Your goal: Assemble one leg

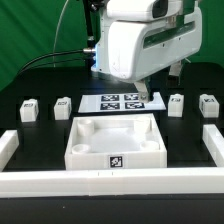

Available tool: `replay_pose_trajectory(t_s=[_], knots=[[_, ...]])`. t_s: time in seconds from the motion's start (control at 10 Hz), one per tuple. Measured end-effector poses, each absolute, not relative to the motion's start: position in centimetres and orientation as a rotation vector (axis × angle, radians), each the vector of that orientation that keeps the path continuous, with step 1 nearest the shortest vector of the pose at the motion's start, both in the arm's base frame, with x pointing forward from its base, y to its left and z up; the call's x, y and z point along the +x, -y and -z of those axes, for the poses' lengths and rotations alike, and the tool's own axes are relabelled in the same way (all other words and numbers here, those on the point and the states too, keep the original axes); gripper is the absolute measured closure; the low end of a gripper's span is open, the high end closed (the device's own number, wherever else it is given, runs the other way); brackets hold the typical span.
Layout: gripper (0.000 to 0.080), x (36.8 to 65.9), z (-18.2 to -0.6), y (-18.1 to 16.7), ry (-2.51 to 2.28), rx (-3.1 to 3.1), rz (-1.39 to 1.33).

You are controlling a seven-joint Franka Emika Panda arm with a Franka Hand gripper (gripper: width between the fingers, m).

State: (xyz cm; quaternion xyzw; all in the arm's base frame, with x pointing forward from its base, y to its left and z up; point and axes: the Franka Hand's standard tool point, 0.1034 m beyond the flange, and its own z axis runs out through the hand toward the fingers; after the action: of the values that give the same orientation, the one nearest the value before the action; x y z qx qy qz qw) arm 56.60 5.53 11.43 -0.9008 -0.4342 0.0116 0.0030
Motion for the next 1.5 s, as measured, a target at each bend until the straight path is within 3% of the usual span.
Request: replay_pose_trajectory(t_s=[0.9, 1.5], knots=[[0.015, 56.6, -11.4, -5.5, 1.361, -2.824, -0.037], [0.015, 52.1, -8.9, -3.2, 1.812, -2.543, -0.062]])
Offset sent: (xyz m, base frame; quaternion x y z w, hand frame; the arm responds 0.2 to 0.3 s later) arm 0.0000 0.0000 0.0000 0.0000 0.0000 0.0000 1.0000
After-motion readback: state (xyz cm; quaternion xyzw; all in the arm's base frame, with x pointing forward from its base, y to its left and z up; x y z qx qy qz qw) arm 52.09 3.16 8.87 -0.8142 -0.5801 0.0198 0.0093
